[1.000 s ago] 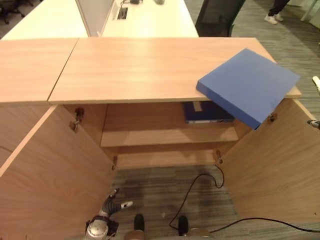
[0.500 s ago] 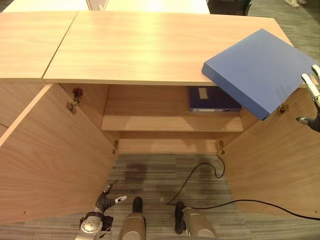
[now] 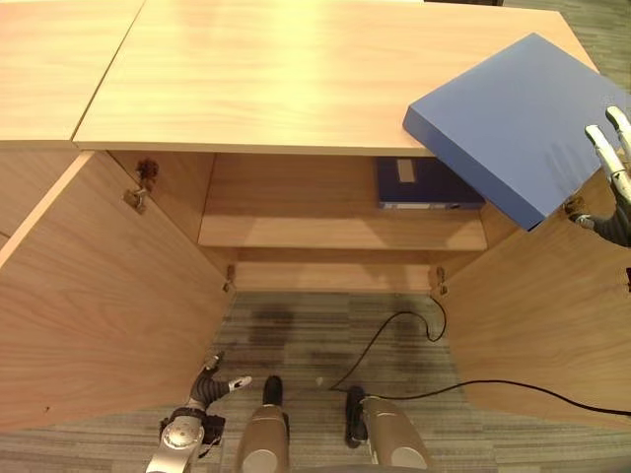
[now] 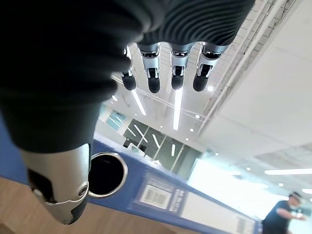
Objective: Put the empty folder in the office cabinet
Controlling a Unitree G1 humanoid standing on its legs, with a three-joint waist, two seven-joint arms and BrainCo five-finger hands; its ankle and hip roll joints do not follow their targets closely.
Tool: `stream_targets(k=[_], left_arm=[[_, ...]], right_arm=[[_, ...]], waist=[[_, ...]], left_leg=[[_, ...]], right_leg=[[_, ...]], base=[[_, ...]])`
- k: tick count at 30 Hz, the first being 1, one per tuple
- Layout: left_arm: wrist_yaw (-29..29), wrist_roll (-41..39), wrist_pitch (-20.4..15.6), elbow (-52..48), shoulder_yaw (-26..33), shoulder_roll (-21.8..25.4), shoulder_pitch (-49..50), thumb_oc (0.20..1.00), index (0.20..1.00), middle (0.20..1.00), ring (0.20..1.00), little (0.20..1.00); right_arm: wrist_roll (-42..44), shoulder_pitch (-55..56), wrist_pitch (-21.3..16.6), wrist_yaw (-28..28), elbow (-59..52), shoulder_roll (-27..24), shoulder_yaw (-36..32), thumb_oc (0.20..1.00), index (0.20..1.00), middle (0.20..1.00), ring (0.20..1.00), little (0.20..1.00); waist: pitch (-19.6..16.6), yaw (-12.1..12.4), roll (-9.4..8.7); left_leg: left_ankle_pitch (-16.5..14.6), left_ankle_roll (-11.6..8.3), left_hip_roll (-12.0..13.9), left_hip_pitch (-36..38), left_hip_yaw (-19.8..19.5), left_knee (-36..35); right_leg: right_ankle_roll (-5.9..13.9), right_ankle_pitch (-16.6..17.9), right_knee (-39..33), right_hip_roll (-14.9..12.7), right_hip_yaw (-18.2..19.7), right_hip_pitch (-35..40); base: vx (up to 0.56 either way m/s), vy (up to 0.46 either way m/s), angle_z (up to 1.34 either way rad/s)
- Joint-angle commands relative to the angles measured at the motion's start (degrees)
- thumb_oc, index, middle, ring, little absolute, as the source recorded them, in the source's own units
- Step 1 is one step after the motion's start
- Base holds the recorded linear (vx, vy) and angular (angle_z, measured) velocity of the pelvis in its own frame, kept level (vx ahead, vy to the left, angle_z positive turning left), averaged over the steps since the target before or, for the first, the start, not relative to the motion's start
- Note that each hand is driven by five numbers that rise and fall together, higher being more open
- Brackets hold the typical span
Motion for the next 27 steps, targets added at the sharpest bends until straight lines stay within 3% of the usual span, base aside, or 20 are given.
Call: stream_targets(k=[1,27], left_arm=[[1.29,-1.75,-2.01,-2.82,0.09,2.74,-1.52,1.0,1.0,1.0,1.0,1.0],[2.56,-4.2,-1.96,-3.93,1.04,2.97,-2.57,1.0,1.0,1.0,1.0,1.0]], right_arm=[[3.74,-3.78,0.47,-1.22,-0.62,-1.49,0.12,1.0,1.0,1.0,1.0,1.0],[11.61,-11.27,-3.45,2.25,0.13,2.49,9.19,1.0,1.0,1.0,1.0,1.0]], waist=[[-0.54,1.05,-0.62],[1.98,2.46,-0.15]], left_leg=[[-6.13,-1.35,3.38,-0.33,-1.6,6.7],[-5.2,-1.51,3.11,-1.04,-2.67,6.71]], right_leg=[[4.37,1.42,-3.06,-1.8,4.59,2.88],[3.95,1.68,-2.58,-1.86,4.3,2.39]], base=[[0.0,0.0,0.0],[-0.01,-0.008,0.03]])
